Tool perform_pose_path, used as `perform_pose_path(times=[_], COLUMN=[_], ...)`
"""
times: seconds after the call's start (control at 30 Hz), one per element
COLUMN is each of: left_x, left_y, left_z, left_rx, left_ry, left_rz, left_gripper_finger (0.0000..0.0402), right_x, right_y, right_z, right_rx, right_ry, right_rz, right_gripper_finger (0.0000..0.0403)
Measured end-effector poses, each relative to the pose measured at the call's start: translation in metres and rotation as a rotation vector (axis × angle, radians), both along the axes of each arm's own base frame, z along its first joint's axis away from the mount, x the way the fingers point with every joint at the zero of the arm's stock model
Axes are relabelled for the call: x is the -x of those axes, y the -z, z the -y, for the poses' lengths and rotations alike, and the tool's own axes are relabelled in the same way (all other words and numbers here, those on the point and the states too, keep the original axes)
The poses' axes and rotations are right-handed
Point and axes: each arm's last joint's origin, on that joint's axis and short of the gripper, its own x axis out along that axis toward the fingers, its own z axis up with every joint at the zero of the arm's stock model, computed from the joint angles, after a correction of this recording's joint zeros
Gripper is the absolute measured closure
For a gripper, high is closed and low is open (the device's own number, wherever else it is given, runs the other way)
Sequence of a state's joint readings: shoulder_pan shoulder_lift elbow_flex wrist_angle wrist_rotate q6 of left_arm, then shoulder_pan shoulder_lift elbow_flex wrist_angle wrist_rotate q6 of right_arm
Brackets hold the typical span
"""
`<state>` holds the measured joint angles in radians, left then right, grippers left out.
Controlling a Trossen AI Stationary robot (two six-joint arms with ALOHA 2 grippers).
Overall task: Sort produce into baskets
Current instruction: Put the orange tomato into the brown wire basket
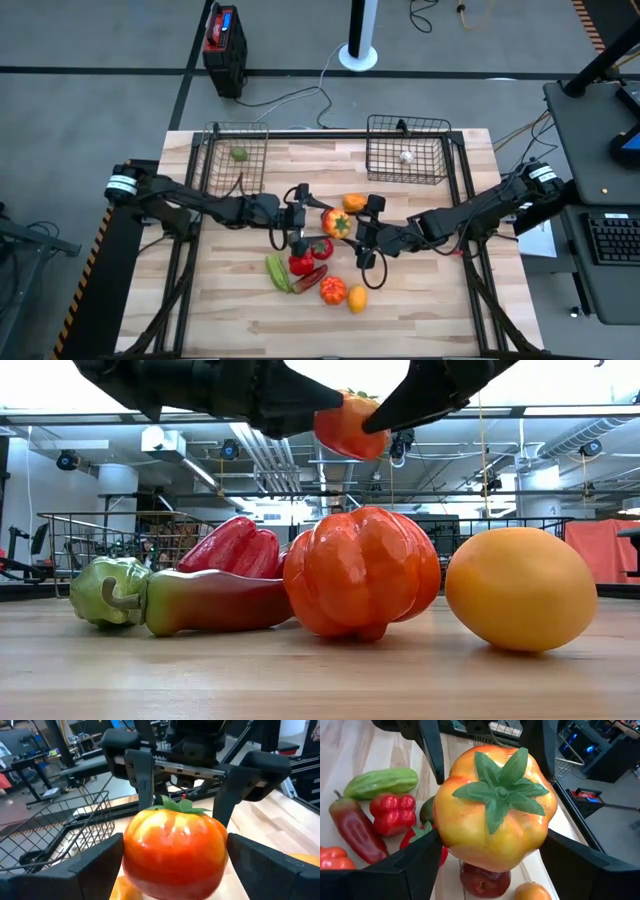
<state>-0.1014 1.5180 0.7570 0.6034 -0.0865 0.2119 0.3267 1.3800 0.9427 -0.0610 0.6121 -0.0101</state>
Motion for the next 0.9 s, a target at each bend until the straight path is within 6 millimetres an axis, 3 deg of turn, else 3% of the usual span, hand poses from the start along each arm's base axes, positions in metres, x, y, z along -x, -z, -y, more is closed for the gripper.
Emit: perform_pose_path(times=[0.23,0.4,0.6,0.9], left_x=[-0.013,-0.011,-0.010,-0.008], left_y=[-0.001,-0.003,-0.002,-0.003], left_z=[0.002,0.002,0.002,0.001], left_rx=[-0.036,-0.030,-0.009,-0.015], left_ry=[0.020,0.027,0.024,0.003], left_rz=[0.000,0.007,0.004,-0.008], left_gripper_finger=[0.0071,0.0102,0.0140,0.0137], right_x=[0.001,0.001,0.001,0.002], right_y=[0.002,0.002,0.001,-0.002], right_z=[0.000,0.000,0.000,0.000], right_rx=[-0.008,-0.018,-0.026,-0.049], right_ry=[-0.001,-0.001,0.000,0.010], right_rz=[-0.016,-0.015,-0.011,0.007], right_gripper_finger=[0.0103,0.0101,0.0071,0.0047])
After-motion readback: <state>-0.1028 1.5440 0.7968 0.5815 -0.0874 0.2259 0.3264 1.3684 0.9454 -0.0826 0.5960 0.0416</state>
